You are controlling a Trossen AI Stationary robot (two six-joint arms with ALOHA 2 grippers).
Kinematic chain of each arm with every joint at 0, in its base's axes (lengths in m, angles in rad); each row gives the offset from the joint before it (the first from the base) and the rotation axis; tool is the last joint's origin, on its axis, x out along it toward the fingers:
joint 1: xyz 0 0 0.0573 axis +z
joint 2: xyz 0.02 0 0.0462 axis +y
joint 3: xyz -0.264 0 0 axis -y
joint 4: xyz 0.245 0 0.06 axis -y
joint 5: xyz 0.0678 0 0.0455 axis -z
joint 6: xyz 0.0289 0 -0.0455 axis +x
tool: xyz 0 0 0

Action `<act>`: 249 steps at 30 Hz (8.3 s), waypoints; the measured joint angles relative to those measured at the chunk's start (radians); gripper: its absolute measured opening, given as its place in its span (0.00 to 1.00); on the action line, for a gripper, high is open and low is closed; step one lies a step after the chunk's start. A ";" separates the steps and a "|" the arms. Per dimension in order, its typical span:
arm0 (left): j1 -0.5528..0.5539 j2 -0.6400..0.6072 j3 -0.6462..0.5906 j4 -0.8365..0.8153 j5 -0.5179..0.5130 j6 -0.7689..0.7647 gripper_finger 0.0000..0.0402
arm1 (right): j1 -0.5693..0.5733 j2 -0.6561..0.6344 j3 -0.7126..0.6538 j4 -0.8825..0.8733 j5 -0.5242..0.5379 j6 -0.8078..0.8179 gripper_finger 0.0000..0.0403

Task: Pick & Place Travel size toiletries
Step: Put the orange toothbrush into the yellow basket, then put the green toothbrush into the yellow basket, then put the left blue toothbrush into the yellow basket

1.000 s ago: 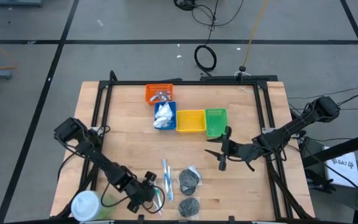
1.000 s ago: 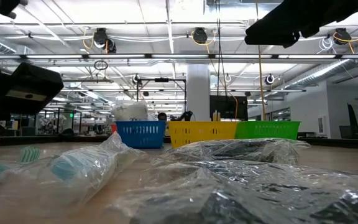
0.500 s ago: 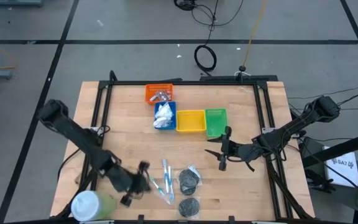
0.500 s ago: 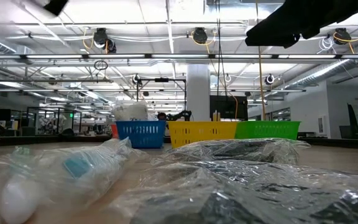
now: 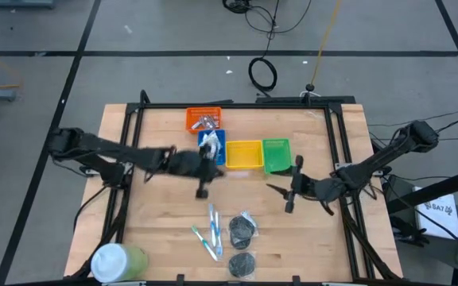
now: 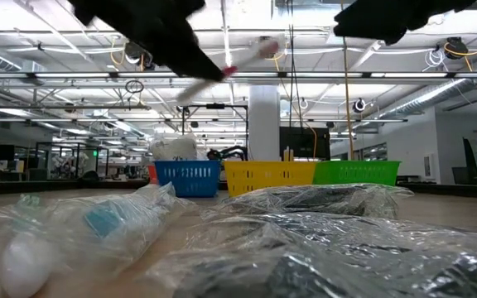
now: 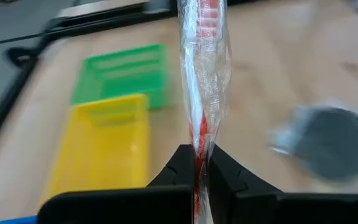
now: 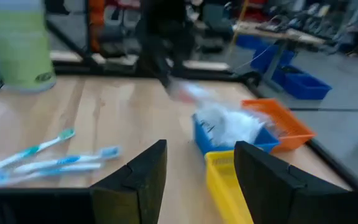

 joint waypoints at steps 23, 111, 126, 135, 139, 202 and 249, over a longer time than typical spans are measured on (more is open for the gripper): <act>0.325 0.512 0.311 0.097 0.228 0.121 0.05 | 0.023 -0.076 0.000 -0.097 0.005 0.014 0.42; -0.465 0.425 0.258 -0.729 0.304 -0.325 0.01 | 0.034 -0.076 0.000 -0.129 0.000 0.049 0.42; -0.263 0.038 0.266 -0.559 -0.164 -0.025 0.00 | 0.035 -0.076 0.000 -0.128 0.000 0.049 0.42; -0.187 0.112 0.265 -0.640 0.207 -0.246 0.08 | 0.059 -0.076 0.000 -0.133 0.001 0.048 0.42; -0.244 0.193 0.266 -0.628 0.127 -0.264 0.20 | 0.059 -0.076 0.000 -0.143 0.002 0.049 0.42; -0.111 0.123 0.266 -0.209 -0.027 0.203 0.01 | 0.058 -0.076 0.000 -0.136 0.003 0.057 0.42; -0.028 0.192 0.268 -0.509 0.113 -0.002 0.62 | 0.058 -0.076 0.000 -0.151 0.003 0.057 0.42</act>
